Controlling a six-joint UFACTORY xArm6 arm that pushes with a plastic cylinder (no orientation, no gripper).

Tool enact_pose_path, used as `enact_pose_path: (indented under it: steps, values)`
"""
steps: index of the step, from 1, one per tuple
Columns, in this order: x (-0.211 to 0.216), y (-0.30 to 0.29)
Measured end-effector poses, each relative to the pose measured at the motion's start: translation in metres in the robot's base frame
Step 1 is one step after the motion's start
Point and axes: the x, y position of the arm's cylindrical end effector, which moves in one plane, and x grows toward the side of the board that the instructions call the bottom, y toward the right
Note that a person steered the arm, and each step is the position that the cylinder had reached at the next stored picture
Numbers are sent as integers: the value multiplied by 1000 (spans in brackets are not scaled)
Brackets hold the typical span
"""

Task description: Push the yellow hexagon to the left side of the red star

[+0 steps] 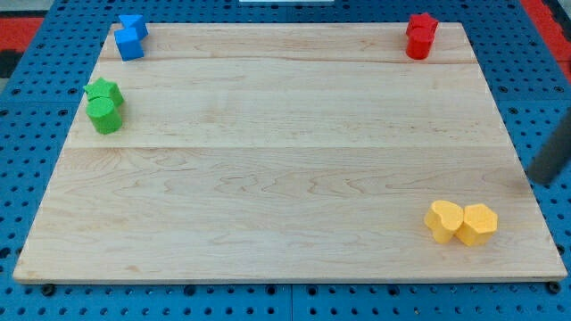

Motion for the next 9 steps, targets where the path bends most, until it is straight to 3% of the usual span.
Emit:
enact_pose_path:
  steps: [1,2,4,9]
  values:
    - [76,4]
    - [89,-38]
    - [46,-85]
    - [16,-154]
